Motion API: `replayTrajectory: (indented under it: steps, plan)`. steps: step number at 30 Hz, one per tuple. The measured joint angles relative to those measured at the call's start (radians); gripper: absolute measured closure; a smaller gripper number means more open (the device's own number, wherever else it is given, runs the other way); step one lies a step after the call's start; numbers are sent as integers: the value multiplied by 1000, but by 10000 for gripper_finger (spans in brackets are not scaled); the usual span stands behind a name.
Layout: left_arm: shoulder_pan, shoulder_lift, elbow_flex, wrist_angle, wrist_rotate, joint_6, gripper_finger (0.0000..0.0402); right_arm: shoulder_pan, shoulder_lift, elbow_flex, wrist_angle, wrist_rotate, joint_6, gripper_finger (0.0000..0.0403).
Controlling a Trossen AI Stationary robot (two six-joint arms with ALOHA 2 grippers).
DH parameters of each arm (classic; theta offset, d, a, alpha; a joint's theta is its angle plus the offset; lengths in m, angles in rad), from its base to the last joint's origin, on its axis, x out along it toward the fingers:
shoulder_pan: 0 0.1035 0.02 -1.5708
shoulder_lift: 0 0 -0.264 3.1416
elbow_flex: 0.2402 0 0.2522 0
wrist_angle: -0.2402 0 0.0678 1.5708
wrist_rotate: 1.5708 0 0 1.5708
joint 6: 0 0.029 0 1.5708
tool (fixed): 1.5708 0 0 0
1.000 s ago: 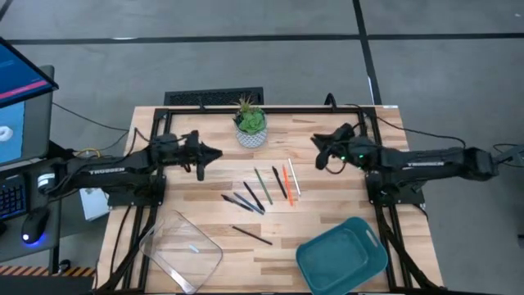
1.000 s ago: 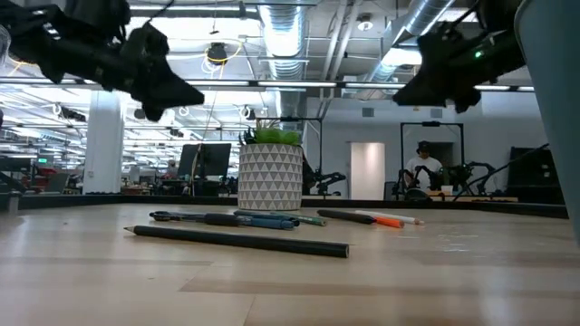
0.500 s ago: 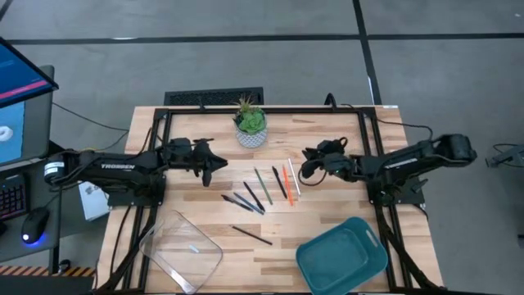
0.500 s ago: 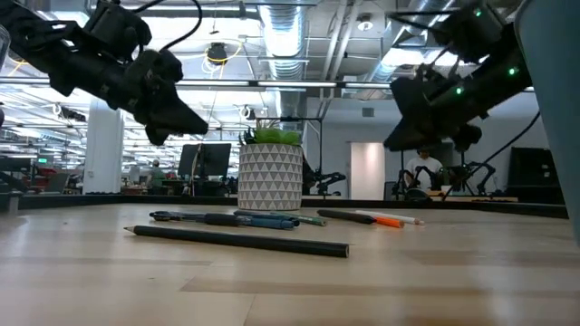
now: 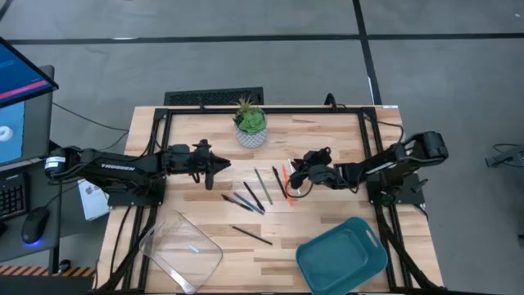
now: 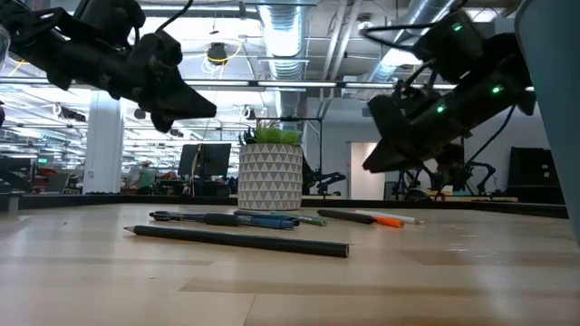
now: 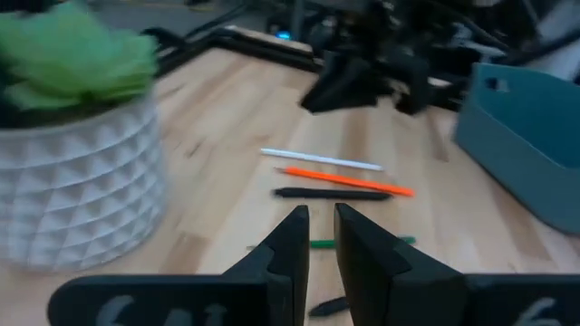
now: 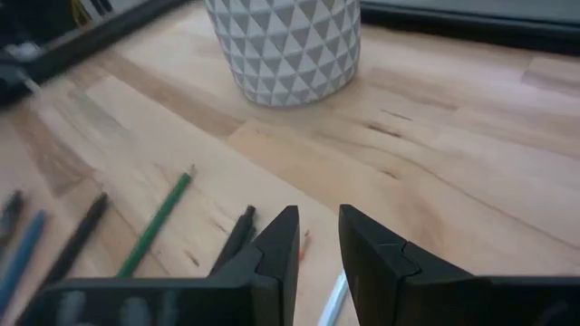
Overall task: Sort pens & pencils
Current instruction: Put the white pencil into the blue bin
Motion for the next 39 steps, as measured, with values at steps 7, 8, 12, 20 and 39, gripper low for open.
replayTrajectory:
  steps: [7, 8, 12, 20, 39]
  plan:
    - [-38, 0, 0, -9, -14, -24, 356, -14, 101, 126, -193, -4, 42, 300]
    - [-44, 0, 0, -8, -14, -22, 356, -13, 108, 149, -238, -1, 47, 300]
    - [-56, 0, 0, 14, 16, -24, 356, -13, 121, 236, -424, 32, 105, 300]
    - [-57, -1, 0, 19, 152, -35, 356, -1, 121, 308, -514, 102, 249, 300]
    - [-157, -1, 0, 162, 126, -85, 356, 80, 140, 306, -644, 96, 501, 300]
